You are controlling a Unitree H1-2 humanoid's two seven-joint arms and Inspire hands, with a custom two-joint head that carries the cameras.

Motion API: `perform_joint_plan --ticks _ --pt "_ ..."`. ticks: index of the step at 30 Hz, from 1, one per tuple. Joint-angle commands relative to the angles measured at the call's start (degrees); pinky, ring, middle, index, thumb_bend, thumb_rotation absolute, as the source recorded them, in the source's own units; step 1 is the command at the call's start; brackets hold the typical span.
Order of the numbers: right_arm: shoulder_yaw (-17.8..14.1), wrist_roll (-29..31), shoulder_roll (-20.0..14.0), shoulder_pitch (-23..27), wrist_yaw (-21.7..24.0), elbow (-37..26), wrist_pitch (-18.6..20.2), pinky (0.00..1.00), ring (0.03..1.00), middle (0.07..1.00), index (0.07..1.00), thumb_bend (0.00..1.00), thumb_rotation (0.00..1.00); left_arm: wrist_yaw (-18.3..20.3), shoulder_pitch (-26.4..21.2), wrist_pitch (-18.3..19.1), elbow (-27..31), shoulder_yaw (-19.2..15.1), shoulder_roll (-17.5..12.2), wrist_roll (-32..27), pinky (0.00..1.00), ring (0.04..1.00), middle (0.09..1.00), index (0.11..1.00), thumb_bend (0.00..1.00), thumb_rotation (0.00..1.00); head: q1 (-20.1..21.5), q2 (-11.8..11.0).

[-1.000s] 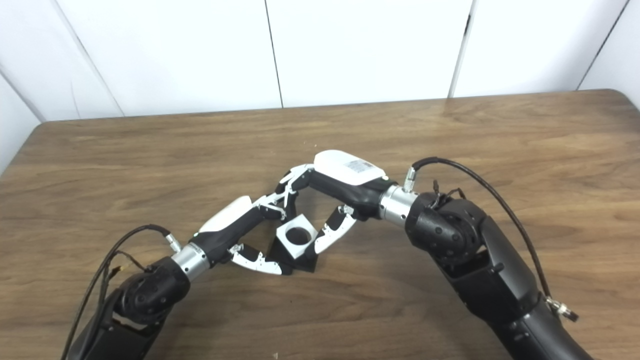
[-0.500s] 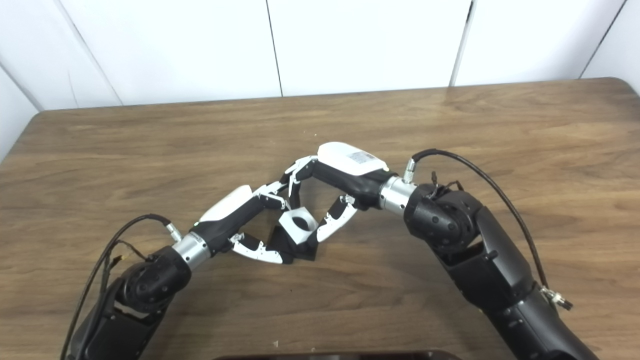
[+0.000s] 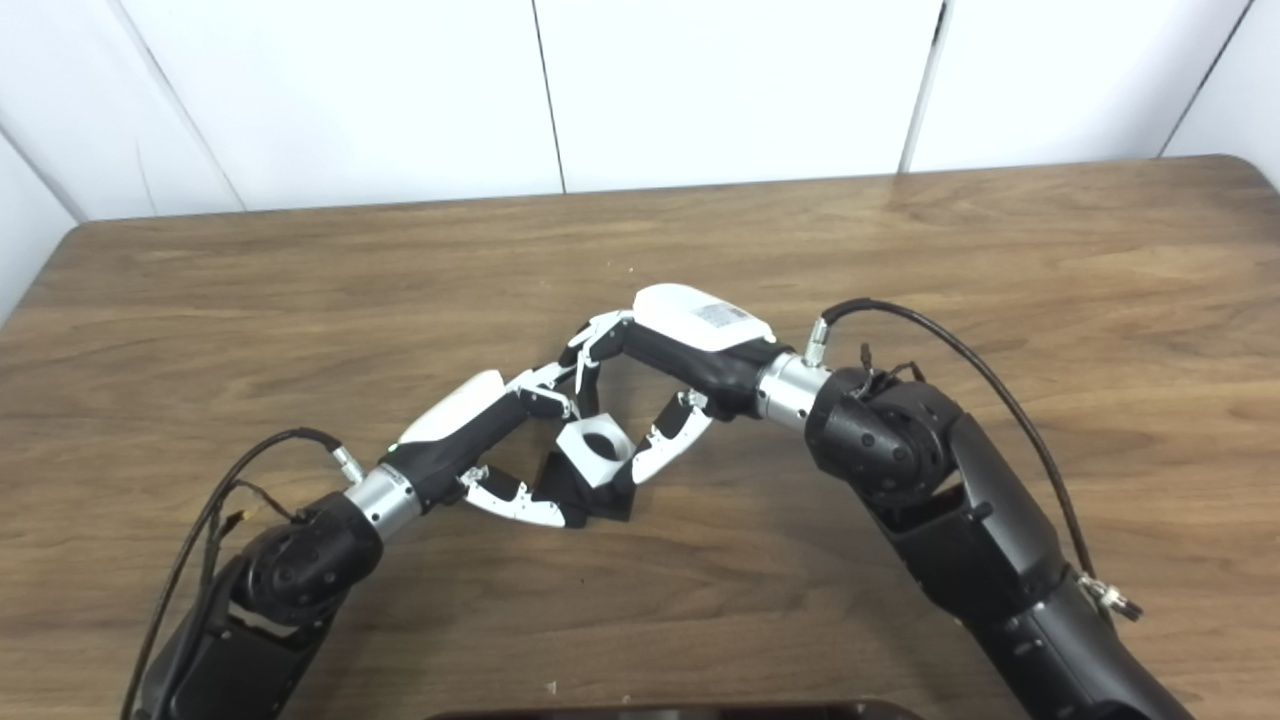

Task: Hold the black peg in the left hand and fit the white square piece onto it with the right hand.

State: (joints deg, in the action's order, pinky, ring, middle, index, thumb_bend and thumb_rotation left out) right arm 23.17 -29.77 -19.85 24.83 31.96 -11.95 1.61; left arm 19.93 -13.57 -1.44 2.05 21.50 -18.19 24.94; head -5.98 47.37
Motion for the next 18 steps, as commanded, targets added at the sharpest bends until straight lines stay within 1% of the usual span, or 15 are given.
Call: perform_joint_plan --ticks 1,7,11,18 --pt "-0.3 0.5 0.4 3.1 0.0 -2.8 -1.4 0.82 0.872 0.794 0.482 0.52 0.14 0.9 -0.2 0.0 -0.7 1.8 0.4 1.9 1.00 1.000 0.987 0.492 0.52 0.07 0.0 0.2" --pt "0.5 -0.2 0.0 4.0 2.3 -5.1 -0.5 0.83 0.869 0.793 0.482 0.52 0.14 0.5 -0.4 -0.8 -1.2 1.9 0.4 2.0 1.00 1.000 0.990 0.492 0.52 0.07 -0.1 0.4" --pt "0.6 -0.7 0.0 3.8 3.1 -5.6 -0.1 0.85 0.868 0.791 0.482 0.52 0.14 0.8 -0.4 -0.1 -0.9 2.0 0.3 2.3 1.00 1.000 0.988 0.492 0.52 0.07 -0.2 0.5" --pt "0.5 -0.8 -0.1 3.4 3.0 -5.1 -1.4 0.84 0.863 0.786 0.482 0.52 0.13 1.0 -0.3 0.6 -0.4 1.9 0.1 2.2 1.00 1.000 0.985 0.491 0.52 0.07 -0.1 0.6"
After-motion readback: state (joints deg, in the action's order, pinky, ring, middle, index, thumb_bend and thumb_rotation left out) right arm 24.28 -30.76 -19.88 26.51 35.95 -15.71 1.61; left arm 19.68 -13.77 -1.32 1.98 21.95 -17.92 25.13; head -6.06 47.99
